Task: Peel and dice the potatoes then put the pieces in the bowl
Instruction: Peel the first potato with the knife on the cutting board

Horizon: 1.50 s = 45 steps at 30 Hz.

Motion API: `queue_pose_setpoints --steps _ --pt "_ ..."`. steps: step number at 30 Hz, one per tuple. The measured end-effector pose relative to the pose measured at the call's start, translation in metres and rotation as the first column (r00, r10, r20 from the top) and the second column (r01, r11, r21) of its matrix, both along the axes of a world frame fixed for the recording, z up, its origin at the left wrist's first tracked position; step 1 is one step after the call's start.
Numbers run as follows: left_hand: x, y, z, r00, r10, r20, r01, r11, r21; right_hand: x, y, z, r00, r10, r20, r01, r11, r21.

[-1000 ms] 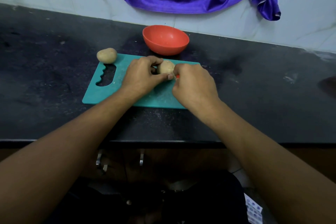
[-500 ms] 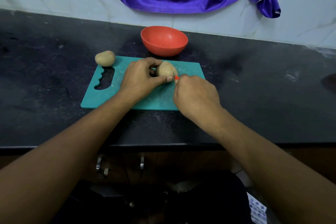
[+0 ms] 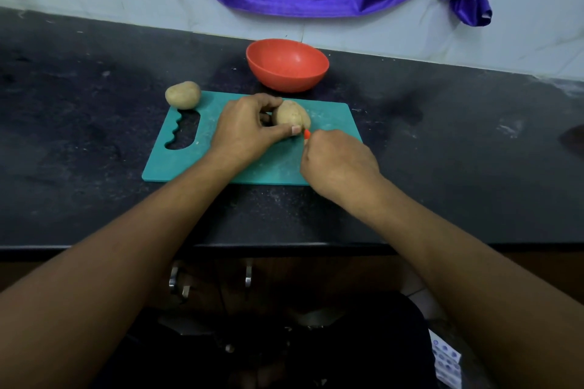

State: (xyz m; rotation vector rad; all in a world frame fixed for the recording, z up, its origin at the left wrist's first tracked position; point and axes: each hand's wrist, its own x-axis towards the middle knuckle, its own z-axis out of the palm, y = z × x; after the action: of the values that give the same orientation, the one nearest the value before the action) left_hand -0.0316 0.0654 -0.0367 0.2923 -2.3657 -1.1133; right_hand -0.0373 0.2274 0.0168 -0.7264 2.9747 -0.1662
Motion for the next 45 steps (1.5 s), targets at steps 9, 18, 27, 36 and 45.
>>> queue_pose_setpoints --steps 9,18,27,36,45 --pt "0.002 0.000 -0.001 1.000 -0.012 0.013 0.012 1.000 0.006 -0.002 0.001 0.000 0.999 0.006 0.040 -0.006 1.000 0.000" --pt "0.003 0.002 0.002 0.999 0.025 0.021 -0.024 1.000 -0.020 0.002 0.000 -0.002 0.999 0.011 0.040 -0.011 1.000 0.000" --pt "0.005 0.004 0.003 0.998 0.052 0.037 -0.050 0.997 -0.055 -0.006 -0.009 -0.002 0.997 0.027 0.071 -0.027 1.000 0.011" --pt "-0.007 0.003 0.001 0.995 0.073 0.065 -0.070 0.997 -0.034 -0.026 -0.014 -0.002 0.996 0.080 0.038 -0.082 0.996 0.046" --pt "-0.007 0.002 0.003 0.997 0.054 0.060 -0.052 0.998 -0.035 -0.018 -0.005 -0.004 0.996 0.081 0.041 -0.083 0.994 0.065"
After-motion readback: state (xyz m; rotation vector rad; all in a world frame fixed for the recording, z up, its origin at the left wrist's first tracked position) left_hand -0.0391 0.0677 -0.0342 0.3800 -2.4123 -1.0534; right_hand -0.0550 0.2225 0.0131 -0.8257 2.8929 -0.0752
